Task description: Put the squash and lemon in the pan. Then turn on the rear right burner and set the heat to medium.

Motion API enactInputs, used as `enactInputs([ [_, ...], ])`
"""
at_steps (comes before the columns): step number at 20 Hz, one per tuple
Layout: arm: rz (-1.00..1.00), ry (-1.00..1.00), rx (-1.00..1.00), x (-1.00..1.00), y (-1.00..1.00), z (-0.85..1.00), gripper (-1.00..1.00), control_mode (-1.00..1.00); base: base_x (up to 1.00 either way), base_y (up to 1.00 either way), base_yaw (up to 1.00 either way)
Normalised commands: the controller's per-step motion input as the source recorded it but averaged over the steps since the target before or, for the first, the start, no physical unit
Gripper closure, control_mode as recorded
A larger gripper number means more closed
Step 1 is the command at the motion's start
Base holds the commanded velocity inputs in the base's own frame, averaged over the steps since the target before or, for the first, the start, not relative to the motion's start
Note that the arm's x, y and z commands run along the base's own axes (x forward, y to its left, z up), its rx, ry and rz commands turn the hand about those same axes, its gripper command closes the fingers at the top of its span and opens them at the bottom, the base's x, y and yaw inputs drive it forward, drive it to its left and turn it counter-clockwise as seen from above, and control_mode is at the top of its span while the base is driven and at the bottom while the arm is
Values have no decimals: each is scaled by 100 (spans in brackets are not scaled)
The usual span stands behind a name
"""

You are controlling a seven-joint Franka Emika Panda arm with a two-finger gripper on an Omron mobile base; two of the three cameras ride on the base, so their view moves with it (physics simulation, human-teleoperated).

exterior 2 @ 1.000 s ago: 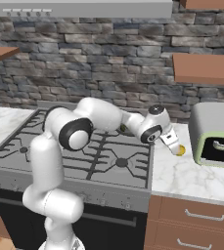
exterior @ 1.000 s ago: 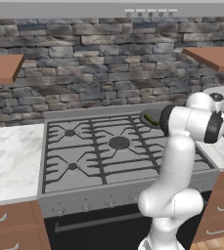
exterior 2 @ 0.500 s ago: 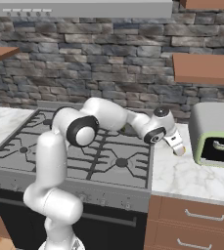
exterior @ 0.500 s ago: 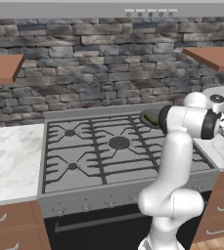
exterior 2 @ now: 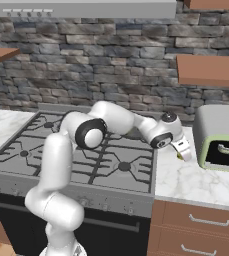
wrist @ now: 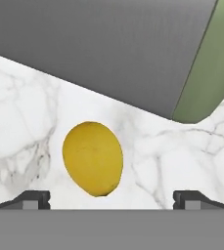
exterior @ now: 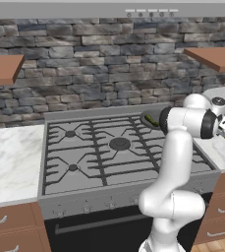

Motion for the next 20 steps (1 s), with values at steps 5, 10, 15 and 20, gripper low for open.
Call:
enactInputs([
  [5, 0, 1, 0, 14, -10, -16, -100, -100, 0, 0, 0],
  [10, 0, 1, 0, 18, -6, -19, -100, -100, 0, 0, 0],
  [15, 0, 2, 0, 20, -5, -21, -100, -100, 0, 0, 0],
  [20, 0, 1, 0, 17, -7, -21, -100, -100, 0, 0, 0],
])
